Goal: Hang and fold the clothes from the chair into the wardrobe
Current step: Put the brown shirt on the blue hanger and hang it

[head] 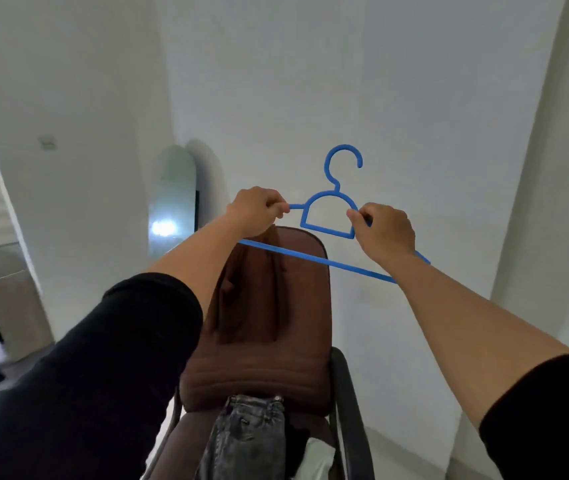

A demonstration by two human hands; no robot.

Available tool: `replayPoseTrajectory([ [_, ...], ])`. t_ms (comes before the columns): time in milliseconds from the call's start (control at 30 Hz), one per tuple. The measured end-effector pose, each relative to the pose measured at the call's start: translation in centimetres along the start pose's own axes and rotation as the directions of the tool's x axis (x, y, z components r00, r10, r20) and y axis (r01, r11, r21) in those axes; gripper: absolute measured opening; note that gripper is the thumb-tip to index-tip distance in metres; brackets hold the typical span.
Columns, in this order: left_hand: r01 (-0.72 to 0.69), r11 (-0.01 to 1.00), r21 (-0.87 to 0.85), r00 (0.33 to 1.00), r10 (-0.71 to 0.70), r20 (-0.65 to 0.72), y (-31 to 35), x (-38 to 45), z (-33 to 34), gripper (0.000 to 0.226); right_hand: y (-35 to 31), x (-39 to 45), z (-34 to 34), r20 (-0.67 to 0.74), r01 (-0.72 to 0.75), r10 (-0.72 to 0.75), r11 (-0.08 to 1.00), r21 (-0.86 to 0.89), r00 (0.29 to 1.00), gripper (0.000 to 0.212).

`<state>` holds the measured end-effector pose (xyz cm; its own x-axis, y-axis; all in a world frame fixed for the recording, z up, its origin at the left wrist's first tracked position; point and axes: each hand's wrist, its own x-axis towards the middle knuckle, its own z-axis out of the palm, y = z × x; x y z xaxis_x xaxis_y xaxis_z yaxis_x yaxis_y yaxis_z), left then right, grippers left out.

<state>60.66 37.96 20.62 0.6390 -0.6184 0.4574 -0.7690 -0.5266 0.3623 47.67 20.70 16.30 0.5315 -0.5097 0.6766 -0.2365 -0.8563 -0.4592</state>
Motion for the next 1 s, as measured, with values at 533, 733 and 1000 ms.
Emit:
replayPoseTrajectory([
  [533, 0.274, 0.96, 0.056, 0.962, -0.275, -0.001, -15.5, 6.4, 4.8, 0.024, 0.2, 6.0, 13.5, 0.024, -0.212, 0.211, 0.964, 0.162, 0.977, 0.025],
  [733, 0.275, 0.959, 0.073, 0.956, -0.281, 0.088, -18.3, 14.9, 11.4, 0.023, 3.1, 11.3, 20.1, 0.088, -0.177, 0.159, 0.95, 0.259, 0.983, 0.048],
  [1000, 0.4, 0.903, 0.157, 0.906, -0.415, 0.077, -20.3, 24.9, 18.7, 0.05, 7.6, 18.6, 29.0, 0.146, -0.199, 0.16, 0.927, 0.318, 0.976, 0.035],
])
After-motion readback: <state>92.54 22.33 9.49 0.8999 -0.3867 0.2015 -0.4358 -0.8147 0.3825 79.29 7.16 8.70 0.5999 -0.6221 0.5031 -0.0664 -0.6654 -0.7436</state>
